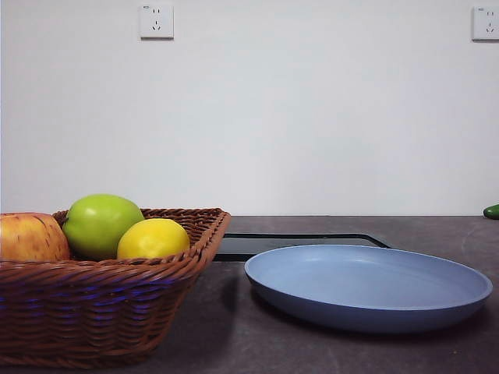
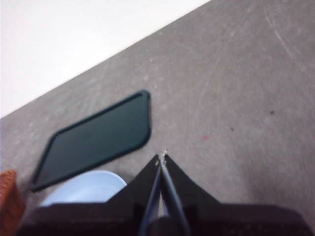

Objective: Take the lemon from the basket,put the lemon in the plate,hand out the plate

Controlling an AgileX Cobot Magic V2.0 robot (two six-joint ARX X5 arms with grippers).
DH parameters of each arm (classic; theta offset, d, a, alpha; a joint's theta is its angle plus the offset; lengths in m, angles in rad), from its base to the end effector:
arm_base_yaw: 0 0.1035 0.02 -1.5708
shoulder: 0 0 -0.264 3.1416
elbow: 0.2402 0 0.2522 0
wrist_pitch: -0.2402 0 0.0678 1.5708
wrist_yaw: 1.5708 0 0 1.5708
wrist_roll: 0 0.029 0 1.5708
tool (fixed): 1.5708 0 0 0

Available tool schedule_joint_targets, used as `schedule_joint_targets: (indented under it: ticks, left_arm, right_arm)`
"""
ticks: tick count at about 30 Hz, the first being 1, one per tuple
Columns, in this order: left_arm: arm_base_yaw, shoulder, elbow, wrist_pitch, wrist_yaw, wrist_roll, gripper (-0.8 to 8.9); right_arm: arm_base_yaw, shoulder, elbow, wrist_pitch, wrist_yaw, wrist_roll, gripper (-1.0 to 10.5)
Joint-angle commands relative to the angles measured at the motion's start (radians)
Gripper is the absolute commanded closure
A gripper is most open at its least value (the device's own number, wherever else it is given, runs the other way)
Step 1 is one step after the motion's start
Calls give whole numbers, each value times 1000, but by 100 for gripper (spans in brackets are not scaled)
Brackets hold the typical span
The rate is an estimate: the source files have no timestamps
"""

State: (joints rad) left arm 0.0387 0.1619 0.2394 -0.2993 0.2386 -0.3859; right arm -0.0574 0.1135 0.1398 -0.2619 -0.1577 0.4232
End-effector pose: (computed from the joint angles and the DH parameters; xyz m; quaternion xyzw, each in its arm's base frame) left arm 0.0929 -0.0033 0.2037 -0.2046 0.1266 -0.0763 0.9676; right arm 0.0949 -0.0009 0.1773 0.2206 0.1247 0.0241 0.9670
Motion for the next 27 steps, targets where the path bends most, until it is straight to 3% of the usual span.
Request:
schedule_joint_targets:
  ticks: [1,4,16,24,27]
  left_arm:
    - [0,98,72,5,29,29,806]
    - [0,216,161,5,75,68,806]
    - [-34,608,477,-81,242,174,806]
    - [-158,777,644,-218,239,235,806]
    - [-246,849,704,-248,234,238,806]
  right_arm:
    - [1,69,93,-6,-1,14,944]
    - [1,170,199,-53,-2,10,943]
    - [1,613,571,-302,-142,-230,943]
    - [8,881,680,-422,-295,-344,940]
    - [59,1005,682,-427,-308,-347,839]
